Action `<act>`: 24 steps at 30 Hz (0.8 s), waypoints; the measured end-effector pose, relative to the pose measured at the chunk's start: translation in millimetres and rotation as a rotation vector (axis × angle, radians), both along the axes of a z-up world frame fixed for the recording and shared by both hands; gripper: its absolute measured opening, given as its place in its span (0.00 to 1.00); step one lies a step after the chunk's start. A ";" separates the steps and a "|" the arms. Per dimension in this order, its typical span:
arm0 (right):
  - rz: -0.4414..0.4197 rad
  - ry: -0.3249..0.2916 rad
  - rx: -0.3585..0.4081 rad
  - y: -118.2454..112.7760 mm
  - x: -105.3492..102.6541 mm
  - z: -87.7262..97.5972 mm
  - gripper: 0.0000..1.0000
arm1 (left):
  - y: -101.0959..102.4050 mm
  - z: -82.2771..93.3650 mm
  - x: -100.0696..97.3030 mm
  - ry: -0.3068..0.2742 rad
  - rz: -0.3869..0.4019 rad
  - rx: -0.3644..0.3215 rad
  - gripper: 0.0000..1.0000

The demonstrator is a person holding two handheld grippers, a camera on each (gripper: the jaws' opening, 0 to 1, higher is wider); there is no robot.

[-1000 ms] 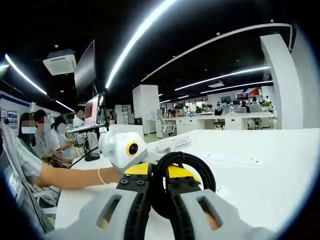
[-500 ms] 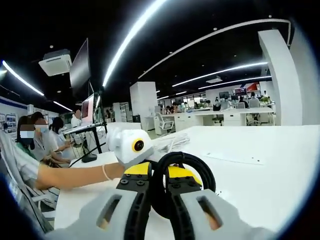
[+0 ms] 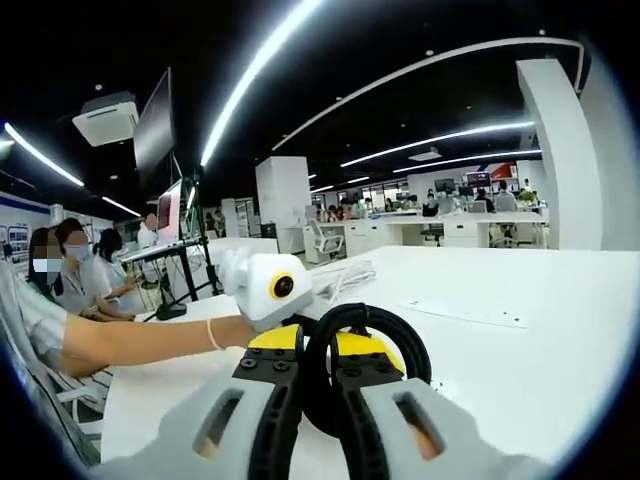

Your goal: Straighten the power strip on the desk, plug the charger into it

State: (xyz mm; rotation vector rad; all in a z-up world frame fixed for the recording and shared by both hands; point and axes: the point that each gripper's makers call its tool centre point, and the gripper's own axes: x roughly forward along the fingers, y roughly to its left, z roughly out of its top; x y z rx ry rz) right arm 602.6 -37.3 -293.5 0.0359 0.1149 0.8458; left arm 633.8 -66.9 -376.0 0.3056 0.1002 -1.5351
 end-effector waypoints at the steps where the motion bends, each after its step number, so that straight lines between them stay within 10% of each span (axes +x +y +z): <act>1: 0.000 -0.001 0.000 0.0 0.1 0.0 0.10 | 0.1 -0.1 0.1 -0.003 -0.004 0.000 0.28; 8: -0.007 0.010 -0.029 -1.3 3.9 -11.6 0.10 | 1.4 -14.6 3.3 -0.037 -0.007 0.059 0.28; 24: 0.010 -0.047 -0.028 -1.5 7.4 -17.7 0.16 | -0.5 -8.5 8.7 0.020 -0.009 -0.051 0.27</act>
